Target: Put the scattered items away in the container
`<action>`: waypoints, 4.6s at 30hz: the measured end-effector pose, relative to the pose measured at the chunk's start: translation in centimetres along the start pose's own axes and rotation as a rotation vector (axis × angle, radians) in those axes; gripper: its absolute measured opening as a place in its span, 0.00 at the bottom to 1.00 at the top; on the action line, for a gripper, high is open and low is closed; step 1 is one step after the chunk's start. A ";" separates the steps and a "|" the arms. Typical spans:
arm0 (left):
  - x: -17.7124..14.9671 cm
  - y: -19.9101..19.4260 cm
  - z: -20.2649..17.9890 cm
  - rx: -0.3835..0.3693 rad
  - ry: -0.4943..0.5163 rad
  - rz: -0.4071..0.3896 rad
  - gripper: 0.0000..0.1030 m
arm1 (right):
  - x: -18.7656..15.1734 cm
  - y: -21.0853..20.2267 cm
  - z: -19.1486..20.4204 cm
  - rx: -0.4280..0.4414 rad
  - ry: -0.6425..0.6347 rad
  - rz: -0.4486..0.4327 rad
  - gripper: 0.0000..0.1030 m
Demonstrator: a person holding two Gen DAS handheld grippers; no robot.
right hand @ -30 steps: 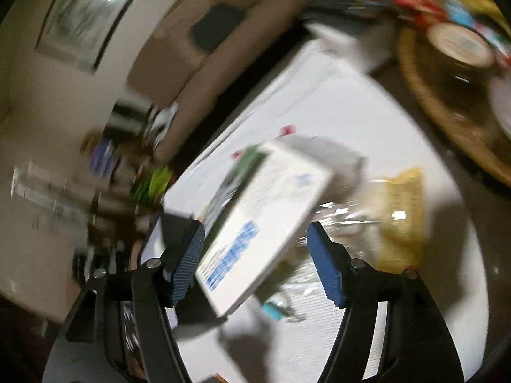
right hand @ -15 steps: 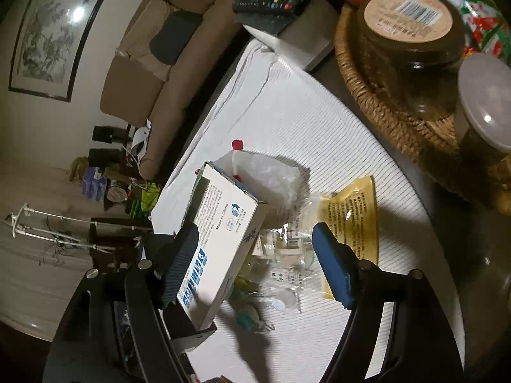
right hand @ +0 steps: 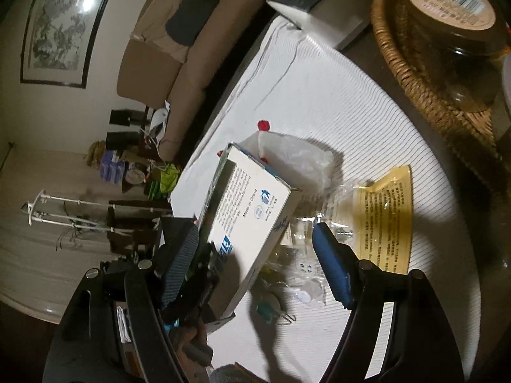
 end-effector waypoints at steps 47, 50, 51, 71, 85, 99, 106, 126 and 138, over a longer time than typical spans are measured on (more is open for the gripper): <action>-6.2 -10.5 -10.2 0.223 0.569 -0.147 1.00 | -1.4 -0.3 -4.6 -0.373 -0.085 0.152 0.70; -6.3 -9.2 -10.3 0.299 0.606 -0.144 0.97 | -1.4 -0.3 -4.9 -0.382 -0.088 0.164 0.70; -6.3 -8.9 -10.2 0.303 0.603 -0.136 0.86 | -1.3 -0.4 -5.0 -0.383 -0.088 0.165 0.70; -2.1 -14.9 6.6 -0.182 -0.371 -0.135 0.03 | -1.1 0.4 -7.5 -0.356 -0.002 0.188 0.83; -4.0 -14.6 12.9 -0.125 -0.541 -0.120 0.02 | -1.6 1.8 -7.1 -0.374 -0.006 0.202 0.83; -3.7 -13.9 -2.2 0.098 0.039 0.082 1.00 | -1.2 1.2 -7.2 -0.418 -0.029 0.205 0.83; -6.2 -9.5 -4.2 0.206 0.121 0.242 0.99 | -1.1 1.3 -7.5 -0.436 -0.045 0.221 0.83; -8.7 -8.3 4.8 -0.001 -0.240 0.298 0.04 | -2.9 1.0 -0.1 -0.326 -0.649 0.274 0.84; -9.1 -8.2 5.4 -0.083 -0.296 0.269 0.05 | -8.9 9.4 -3.8 -0.573 -1.281 0.724 1.00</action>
Point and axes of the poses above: each gripper's, at about its wrist camera, not at the fingertips, and y roughly the way its jaws point, z to its left, x to its top, the point moved 6 cm from there along y, roughly the way its jaws point, and after that the axes turned 11 degrees about x, right-handed, at the moved point
